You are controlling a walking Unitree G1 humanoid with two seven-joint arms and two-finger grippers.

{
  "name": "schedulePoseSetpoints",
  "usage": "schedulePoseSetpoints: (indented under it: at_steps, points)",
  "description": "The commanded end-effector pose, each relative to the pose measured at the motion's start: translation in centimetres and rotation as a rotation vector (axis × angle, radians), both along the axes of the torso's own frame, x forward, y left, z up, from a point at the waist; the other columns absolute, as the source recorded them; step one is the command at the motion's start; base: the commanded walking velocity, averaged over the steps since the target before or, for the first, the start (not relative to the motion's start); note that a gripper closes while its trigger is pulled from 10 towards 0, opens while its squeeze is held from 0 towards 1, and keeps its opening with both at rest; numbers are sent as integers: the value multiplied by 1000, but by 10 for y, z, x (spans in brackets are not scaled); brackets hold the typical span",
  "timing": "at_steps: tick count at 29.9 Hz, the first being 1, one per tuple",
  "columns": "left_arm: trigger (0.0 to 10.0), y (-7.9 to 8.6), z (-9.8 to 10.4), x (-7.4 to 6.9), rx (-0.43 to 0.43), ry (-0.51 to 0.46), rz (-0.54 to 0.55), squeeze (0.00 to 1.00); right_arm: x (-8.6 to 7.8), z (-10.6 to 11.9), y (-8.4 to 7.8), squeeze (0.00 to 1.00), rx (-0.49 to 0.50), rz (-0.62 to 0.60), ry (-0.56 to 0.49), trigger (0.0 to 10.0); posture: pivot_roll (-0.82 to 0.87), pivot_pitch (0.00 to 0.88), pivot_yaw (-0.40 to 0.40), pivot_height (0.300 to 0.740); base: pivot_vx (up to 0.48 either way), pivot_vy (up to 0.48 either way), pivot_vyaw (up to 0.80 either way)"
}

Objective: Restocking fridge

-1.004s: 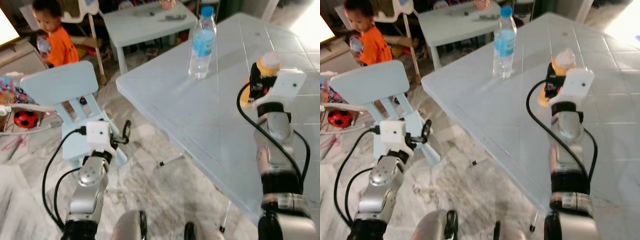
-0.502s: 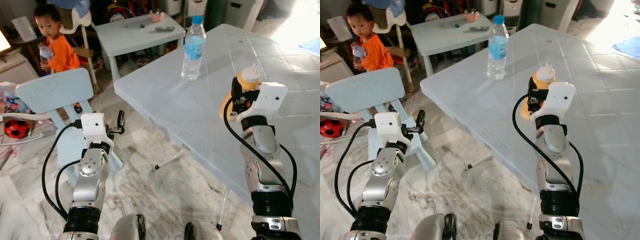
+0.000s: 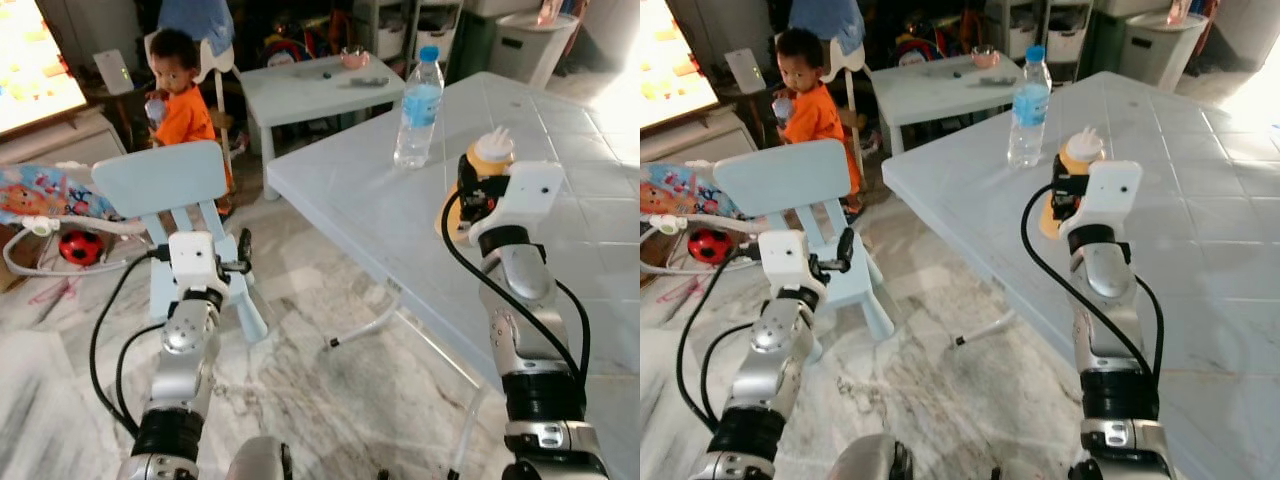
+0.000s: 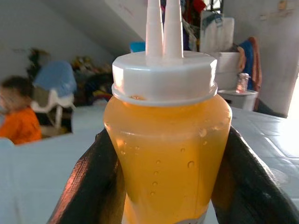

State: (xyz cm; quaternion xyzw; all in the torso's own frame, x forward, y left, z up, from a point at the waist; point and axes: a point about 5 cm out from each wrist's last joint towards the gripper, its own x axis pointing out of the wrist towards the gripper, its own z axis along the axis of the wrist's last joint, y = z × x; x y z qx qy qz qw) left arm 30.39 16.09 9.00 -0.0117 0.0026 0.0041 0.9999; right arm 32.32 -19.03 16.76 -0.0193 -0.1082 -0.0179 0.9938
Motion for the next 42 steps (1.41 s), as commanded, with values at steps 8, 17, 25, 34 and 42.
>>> schedulePoseSetpoints:
  at_steps: [8,17,25,34,42]
  points:
    - [10000,7,17,-3,-106,24,51,0,6,12,-6,0,132,-21,-10,10000,-75,0,71,740,0,0,0]
    - [10000,1,12,-1,8,5,-95,0,15,7,-22,0,-63,-46,-16,10000,-50,0,85,740,0,0,0]
    - [10000,0,13,-3,-14,-14,-48,0,10,4,-15,0,-36,-20,-33,10000,-52,0,62,740,0,0,0]
    - [10000,-7,12,-1,-33,-15,-51,0,3,7,0,0,-8,34,-77,10000,-69,0,66,740,0,236,58]
    - [10000,-2,17,4,-29,-28,-23,0,0,12,4,0,-12,58,-93,10000,-76,0,65,740,0,480,800]
